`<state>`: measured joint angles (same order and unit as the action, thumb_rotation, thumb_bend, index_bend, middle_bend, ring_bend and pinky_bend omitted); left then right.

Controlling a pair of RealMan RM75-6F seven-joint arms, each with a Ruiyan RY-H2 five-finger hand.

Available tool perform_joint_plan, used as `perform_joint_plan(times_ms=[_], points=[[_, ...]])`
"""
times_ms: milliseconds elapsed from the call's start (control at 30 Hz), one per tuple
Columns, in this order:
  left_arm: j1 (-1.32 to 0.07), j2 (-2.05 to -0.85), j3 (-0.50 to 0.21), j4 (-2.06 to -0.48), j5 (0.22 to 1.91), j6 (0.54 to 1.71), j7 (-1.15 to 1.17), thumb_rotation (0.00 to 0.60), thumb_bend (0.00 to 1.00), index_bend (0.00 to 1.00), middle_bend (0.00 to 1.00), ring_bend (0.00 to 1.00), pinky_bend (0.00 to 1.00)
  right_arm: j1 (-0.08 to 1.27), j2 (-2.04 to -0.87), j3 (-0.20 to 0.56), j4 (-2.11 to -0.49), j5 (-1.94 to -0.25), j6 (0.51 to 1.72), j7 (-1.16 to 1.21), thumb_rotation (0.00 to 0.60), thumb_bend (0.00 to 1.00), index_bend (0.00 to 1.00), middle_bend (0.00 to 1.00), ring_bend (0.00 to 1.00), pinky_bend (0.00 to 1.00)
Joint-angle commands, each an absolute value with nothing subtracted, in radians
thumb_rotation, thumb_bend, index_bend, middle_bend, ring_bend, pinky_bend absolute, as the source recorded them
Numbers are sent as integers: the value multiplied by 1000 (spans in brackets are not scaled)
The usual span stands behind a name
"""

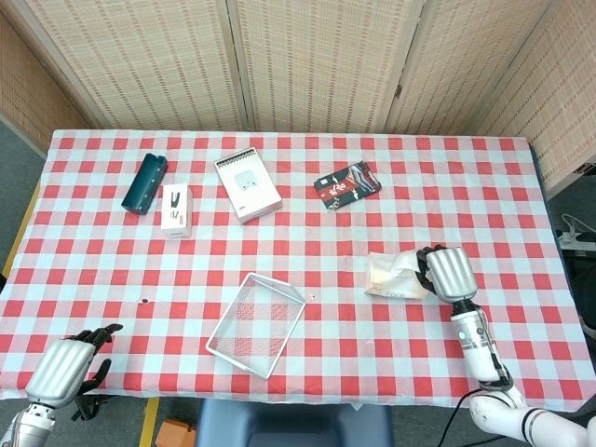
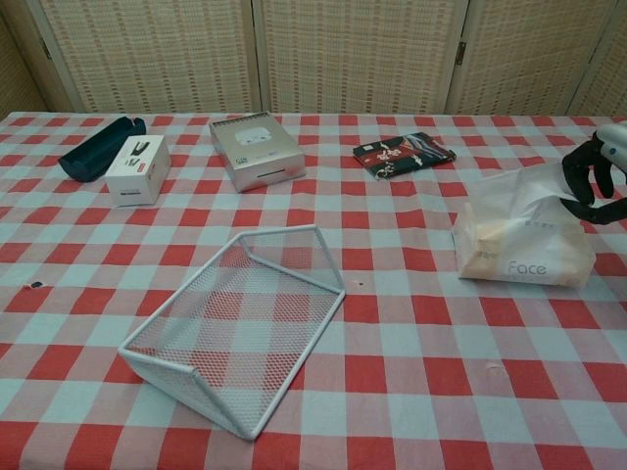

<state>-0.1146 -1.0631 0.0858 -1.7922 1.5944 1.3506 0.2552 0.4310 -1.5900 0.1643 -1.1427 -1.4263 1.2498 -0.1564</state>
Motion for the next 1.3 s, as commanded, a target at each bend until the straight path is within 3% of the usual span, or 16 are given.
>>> perform_joint_plan(times_ms=[33,367,633,1033,1300], points=[[-115,-1063,86,-1793,1594,1350,256,600,471,234,381,384,585,438,-1531,179,-1241,-1444,1278,-197,600,534,721,661,602,972],[-115,-1062,89,-1797,1597,1350,257,600,471,234,381,384,585,494,-1391,273,-1452,-1419,1286,-352,600,540,735,661,602,972],[-116,-1061,89,-1797,1598,1351,254,600,470,234,381,384,585,574,-1404,354,-1314,-1271,1189,-419,600,542,737,661,602,973],[-118,-1062,91,-1797,1596,1346,257,600,470,234,381,384,586,597,-1402,322,-1292,-1278,1186,-422,600,544,737,661,602,973],[-119,-1063,92,-1795,1596,1344,254,600,470,234,381,384,586,652,-1449,329,-1102,-1257,1160,-448,600,544,737,662,602,973]])
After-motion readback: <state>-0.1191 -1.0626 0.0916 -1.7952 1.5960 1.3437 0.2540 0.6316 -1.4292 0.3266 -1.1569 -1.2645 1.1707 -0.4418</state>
